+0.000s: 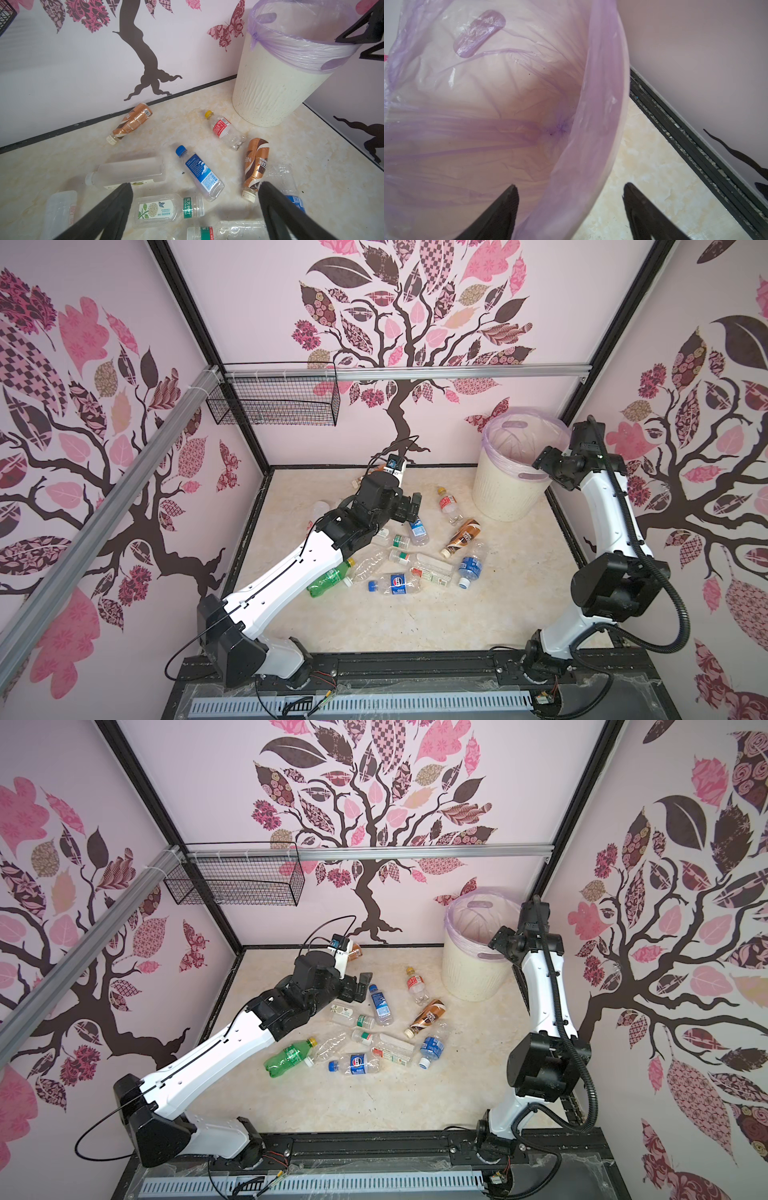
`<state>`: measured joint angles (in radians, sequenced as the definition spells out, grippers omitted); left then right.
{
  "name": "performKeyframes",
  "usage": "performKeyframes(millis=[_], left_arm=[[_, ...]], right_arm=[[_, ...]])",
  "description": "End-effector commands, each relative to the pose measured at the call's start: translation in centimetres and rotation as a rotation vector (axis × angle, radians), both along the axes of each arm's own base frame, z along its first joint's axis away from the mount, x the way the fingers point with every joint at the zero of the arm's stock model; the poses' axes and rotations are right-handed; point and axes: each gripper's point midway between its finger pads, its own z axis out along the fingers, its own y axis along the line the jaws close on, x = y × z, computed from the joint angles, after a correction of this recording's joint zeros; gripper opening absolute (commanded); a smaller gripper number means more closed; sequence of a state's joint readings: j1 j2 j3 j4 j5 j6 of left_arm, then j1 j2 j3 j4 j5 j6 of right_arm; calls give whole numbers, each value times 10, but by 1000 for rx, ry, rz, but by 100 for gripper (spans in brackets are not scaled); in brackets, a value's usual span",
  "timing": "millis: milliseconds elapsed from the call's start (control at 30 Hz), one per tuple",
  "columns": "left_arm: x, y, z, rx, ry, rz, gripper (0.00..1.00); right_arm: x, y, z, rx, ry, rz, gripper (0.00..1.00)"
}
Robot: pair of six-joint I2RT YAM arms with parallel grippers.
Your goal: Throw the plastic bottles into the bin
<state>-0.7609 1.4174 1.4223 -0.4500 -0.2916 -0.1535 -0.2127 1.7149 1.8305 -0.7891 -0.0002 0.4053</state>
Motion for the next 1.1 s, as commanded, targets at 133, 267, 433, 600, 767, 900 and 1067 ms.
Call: performKeyframes(millis=[133, 267, 433, 600, 767, 900, 1067], left_arm=[[-8, 0, 27, -64, -42, -25, 98], [-12, 0, 28, -68, -37, -38, 98], [-13, 6, 32, -56, -64, -28, 98], [-16, 5, 34, -70, -63, -39, 98], [-19, 4, 34, -69, -60, -47, 98], [-19, 6, 34, -65, -60, -43, 98], [-19, 5, 31, -61, -54, -43, 98]], right_arm=[[1, -2, -8, -44, 72, 46, 69], [-1, -2, -7, -61, 89, 63, 65], [-7, 1, -6, -77, 98, 92, 55], [-8, 6, -6, -71, 97, 125, 50], [1, 13, -21, -39, 139, 164, 51], [8, 21, -27, -73, 166, 195, 50], [18, 36, -28, -83, 172, 255, 46]])
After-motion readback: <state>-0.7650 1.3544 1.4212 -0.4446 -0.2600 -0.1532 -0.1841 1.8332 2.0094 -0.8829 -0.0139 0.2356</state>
